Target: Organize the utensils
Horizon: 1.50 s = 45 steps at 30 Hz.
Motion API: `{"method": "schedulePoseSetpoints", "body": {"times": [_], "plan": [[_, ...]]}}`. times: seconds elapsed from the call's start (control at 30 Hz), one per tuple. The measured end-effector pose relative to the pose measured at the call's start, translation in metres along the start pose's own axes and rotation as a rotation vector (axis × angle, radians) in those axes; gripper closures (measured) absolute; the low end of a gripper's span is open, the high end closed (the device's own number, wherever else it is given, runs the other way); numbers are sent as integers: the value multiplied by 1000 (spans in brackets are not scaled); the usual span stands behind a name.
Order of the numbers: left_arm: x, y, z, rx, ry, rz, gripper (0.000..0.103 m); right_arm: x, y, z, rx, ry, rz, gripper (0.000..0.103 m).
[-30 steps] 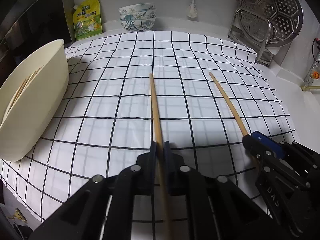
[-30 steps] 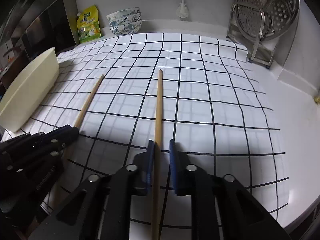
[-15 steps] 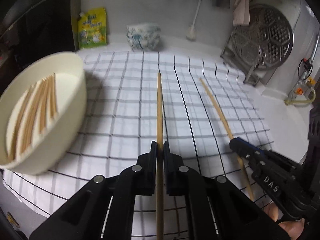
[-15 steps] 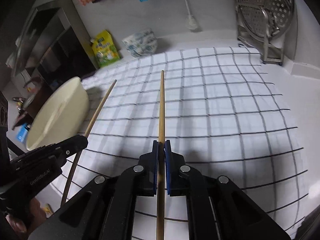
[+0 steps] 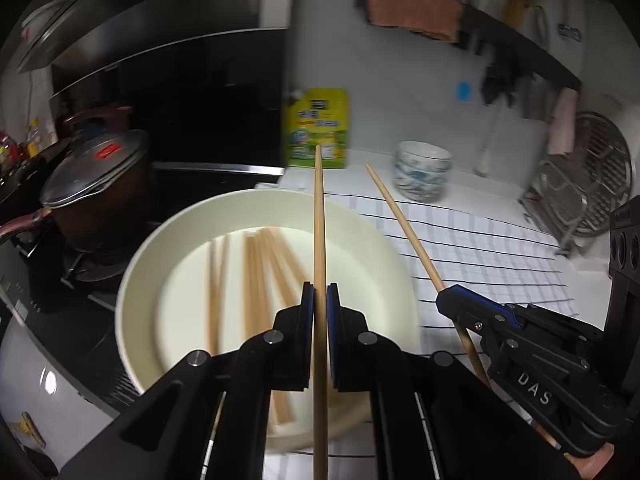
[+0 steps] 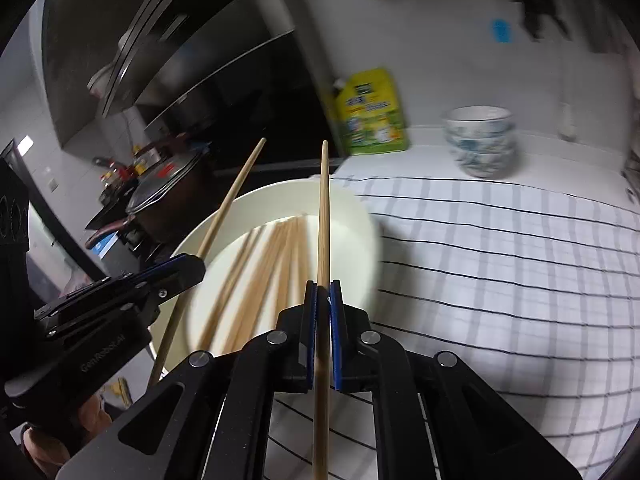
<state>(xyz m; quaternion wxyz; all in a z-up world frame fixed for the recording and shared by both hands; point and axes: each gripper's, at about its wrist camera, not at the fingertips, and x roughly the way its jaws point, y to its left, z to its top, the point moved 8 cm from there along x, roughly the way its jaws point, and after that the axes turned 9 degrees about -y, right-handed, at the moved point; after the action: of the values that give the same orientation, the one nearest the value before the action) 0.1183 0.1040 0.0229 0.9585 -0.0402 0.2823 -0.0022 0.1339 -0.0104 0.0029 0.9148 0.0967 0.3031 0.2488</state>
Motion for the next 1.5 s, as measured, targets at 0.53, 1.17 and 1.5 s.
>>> {"method": "schedulePoseSetpoints", "body": {"times": [0.53,1.17,1.5], "plan": [[44,72,-22,-54,67,99,65,80,35,-17,-43,116,-28,87],[-7,85,-47,-84,15,183,26,12,40,-44,-57,-11,-112,67],[-23,83,-52,-87,4,192,22,-1,38,-51,-67,-29,-147,60]]}}
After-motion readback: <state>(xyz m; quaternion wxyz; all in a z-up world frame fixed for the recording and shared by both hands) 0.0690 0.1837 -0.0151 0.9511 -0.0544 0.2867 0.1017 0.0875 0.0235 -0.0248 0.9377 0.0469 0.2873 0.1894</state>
